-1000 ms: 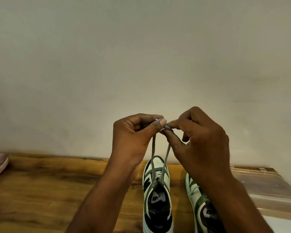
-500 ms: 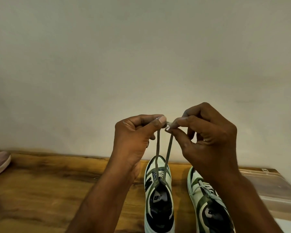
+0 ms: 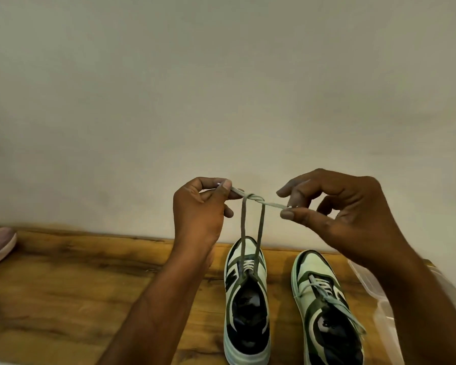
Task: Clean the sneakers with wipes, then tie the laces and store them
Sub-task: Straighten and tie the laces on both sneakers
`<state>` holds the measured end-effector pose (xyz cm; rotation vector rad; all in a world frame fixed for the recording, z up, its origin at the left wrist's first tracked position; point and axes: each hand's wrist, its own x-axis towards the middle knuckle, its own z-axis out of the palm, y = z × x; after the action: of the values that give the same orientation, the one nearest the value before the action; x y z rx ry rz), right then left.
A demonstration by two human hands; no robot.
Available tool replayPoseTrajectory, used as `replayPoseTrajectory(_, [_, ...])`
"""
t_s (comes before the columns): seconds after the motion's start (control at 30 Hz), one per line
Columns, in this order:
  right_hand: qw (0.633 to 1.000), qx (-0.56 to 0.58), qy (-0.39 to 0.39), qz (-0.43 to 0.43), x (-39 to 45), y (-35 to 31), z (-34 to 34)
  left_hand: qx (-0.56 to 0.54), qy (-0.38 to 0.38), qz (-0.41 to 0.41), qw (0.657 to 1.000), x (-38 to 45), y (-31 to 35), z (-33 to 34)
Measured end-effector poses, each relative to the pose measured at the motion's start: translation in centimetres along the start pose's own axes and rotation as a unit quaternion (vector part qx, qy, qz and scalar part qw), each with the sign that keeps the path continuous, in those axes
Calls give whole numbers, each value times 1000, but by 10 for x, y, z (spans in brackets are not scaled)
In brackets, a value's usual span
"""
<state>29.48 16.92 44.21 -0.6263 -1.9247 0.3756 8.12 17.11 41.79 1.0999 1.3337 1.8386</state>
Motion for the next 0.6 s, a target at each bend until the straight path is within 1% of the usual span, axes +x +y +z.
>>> replayPoseTrajectory(0.1, [996, 85, 11, 32, -1, 3, -3, 6, 13, -2, 1000, 4, -8, 0])
replayPoseTrajectory(0.2, [983, 173, 0, 64, -2, 8, -6, 6, 31, -4, 999, 8, -18, 0])
replayPoseTrajectory(0.27, [976, 202, -3, 76, -3, 12, -7, 4, 42, -4, 999, 11, -25, 0])
replayPoseTrajectory(0.37, [976, 199, -12, 92, -8, 18, -11, 15, 53, 6, 998, 14, -37, -2])
replayPoseTrajectory(0.6, [964, 156, -96, 192, -17, 28, -25, 64, 111, 10, 992, 28, -64, -19])
